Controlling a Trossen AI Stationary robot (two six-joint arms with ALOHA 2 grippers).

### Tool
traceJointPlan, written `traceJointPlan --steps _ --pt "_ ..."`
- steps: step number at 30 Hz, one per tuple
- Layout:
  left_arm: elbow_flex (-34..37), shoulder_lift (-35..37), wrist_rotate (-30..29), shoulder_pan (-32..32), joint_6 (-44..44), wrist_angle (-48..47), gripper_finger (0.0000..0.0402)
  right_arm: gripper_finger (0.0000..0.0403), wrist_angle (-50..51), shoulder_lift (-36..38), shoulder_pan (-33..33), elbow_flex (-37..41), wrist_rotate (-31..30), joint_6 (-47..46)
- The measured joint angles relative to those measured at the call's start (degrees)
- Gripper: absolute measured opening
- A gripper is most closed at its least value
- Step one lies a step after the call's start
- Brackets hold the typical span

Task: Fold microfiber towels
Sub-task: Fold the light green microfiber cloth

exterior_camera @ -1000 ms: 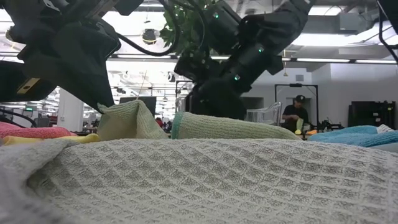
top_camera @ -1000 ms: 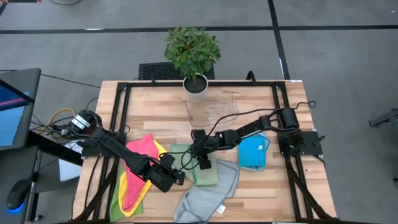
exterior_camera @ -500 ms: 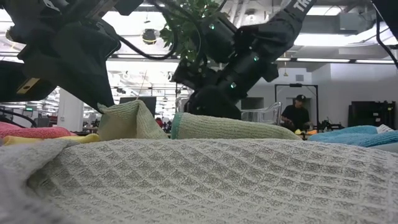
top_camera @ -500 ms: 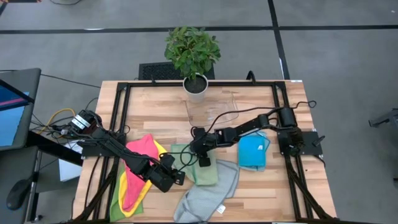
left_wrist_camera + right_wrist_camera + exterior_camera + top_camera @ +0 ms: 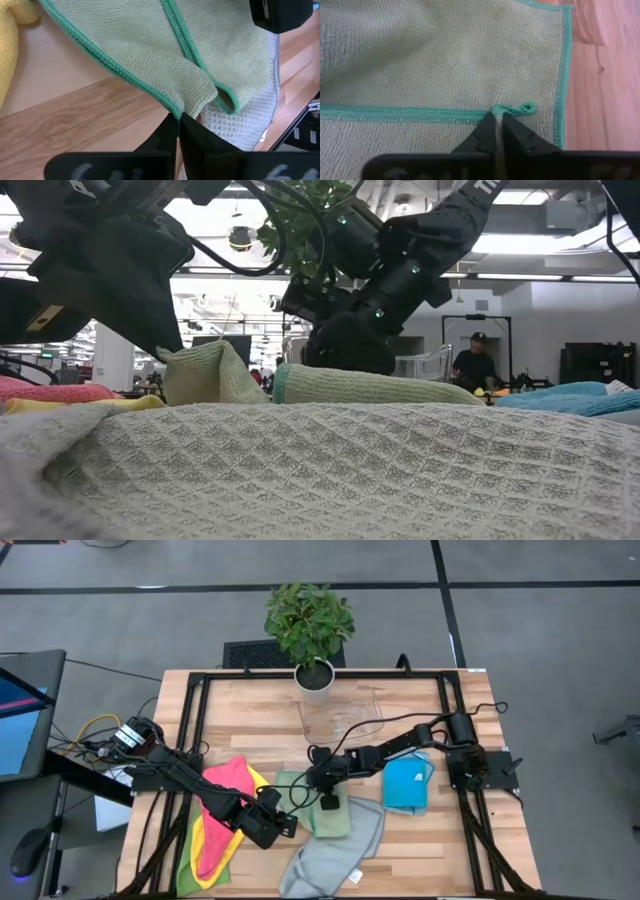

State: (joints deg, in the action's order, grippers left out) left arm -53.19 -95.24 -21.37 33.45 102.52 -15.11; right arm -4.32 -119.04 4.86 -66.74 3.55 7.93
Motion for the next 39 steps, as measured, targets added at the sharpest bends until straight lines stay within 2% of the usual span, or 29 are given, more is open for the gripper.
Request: traceJointPlan --steps 5,13,22,25,32,39 --pt "0.00 0.00 0.00 -0.02 -0.02 -0.02 0.0002 0.0025 2.76 1.21 -0.02 0.11 -0.43 0.06" --pt "0.00 0.00 -0.16 0.00 -0.07 -0.55 0.0002 0.0073 4.65 2.62 -1.05 0.15 -0.51 -0.11" --pt "0.00 0.00 -0.28 -0.01 -0.55 -0.85 0.0002 0.0078 5.32 3.10 -1.35 0.15 0.27 -1.01" --pt "0.00 0.00 -0.26 0.00 -0.55 -0.85 0.0002 0.0072 7.00 3.12 -1.92 0.15 0.30 -1.71" --pt "0.00 0.00 -0.04 -0.01 -0.90 -0.87 0.0002 0.0022 7.50 3.34 -1.90 0.15 0.66 -1.74" --pt "0.00 0.00 -0.04 0.00 -1.39 -0.87 0.0002 0.0047 9.81 4.41 -2.15 0.15 -0.20 -3.00"
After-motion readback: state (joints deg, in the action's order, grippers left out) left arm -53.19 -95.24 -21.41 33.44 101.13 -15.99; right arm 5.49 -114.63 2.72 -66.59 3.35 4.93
